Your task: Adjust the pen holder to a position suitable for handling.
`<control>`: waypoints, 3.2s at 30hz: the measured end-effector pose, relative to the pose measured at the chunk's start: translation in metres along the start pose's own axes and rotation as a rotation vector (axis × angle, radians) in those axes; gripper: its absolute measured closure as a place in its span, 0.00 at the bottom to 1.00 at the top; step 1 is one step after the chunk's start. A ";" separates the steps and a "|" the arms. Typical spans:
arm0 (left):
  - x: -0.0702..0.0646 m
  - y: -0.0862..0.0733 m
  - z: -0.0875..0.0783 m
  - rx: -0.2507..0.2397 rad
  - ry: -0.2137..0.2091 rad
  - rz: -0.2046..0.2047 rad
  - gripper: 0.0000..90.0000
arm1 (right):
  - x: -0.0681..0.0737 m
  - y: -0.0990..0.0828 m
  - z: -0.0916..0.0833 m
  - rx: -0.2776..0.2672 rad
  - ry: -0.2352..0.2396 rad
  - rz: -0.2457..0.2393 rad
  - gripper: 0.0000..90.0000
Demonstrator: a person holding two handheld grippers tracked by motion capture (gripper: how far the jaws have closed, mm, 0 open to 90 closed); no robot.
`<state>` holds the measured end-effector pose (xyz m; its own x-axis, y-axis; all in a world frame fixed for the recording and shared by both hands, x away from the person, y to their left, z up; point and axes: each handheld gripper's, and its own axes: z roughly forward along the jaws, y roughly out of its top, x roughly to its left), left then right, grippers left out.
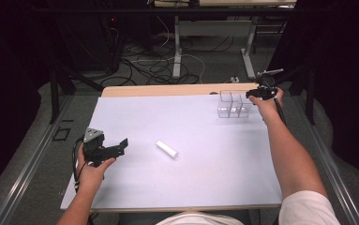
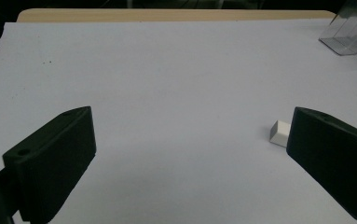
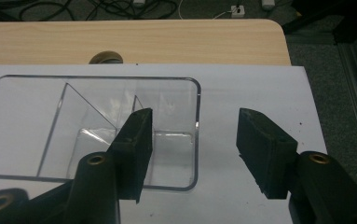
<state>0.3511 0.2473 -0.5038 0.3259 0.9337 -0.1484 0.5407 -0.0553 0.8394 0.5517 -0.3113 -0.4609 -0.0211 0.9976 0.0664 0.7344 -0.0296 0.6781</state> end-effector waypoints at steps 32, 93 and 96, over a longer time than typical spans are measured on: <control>0.001 -0.002 0.001 0.004 0.007 -0.010 0.01 | 0.009 -0.009 0.027 0.083 -0.096 -0.019 0.97; -0.008 0.002 -0.001 -0.010 -0.038 0.046 0.01 | 0.070 -0.065 -0.047 0.088 0.041 -0.019 0.98; -0.008 0.002 -0.001 -0.020 -0.037 0.041 0.01 | 0.072 -0.074 -0.048 0.105 0.046 -0.023 0.98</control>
<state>0.3485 0.2398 -0.5001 0.3761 0.9170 -0.1328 0.5106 -0.0855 0.8555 0.4633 -0.2401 -0.4709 -0.0684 0.9939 0.0866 0.8001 0.0028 0.5998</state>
